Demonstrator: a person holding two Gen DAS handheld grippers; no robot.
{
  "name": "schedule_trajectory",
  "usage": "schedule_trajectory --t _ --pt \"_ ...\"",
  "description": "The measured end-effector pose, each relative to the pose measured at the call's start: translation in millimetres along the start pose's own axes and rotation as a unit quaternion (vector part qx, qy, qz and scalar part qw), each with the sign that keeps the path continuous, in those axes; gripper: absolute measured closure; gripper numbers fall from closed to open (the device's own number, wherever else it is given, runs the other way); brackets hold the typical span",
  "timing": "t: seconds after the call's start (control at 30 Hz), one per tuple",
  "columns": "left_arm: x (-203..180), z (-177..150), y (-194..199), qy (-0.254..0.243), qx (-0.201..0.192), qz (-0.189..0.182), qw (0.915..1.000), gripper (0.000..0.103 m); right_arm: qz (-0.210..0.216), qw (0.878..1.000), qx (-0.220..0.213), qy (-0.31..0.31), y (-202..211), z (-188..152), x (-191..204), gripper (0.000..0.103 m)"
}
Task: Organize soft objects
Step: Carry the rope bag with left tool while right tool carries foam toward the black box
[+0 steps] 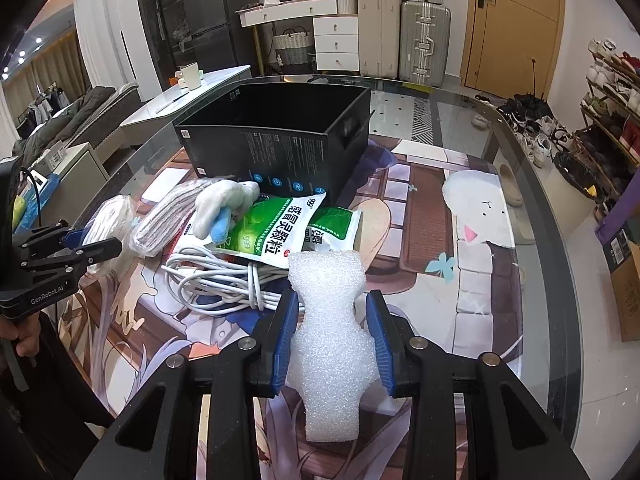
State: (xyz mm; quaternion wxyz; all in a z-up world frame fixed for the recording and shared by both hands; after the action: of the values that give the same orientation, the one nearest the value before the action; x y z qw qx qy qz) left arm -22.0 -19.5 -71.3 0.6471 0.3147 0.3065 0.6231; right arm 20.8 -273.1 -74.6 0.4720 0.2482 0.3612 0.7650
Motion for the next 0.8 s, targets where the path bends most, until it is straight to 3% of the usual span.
schedule_trajectory --t 0.3,0.5,0.8 --pt "-10 10 7 -0.018 -0.018 -0.005 0.9997 0.071 0.005 1.0 -0.014 0.002 4 8 2 0.067" --pt "-10 32 13 -0.001 -0.048 -0.023 0.9986 0.071 0.006 1.0 -0.029 -0.002 9 15 1 0.067" --pt "-5 47 15 0.004 -0.053 -0.029 0.9982 0.071 0.009 0.999 -0.041 -0.005 14 29 4 0.067"
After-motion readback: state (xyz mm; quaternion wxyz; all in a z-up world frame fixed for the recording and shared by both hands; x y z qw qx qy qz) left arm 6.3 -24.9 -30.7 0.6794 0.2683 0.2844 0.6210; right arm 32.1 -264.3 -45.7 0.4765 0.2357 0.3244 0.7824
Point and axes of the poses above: each gripper's, at about its wrist camera, not at the fingertips, and y roughly against the way its jaws point, x to its left, z to its top, the point moved 1 cm from there along -y, roughly the way its jaws point, and after that the axes turned 1 degree about -x, right-handed, at the moved point
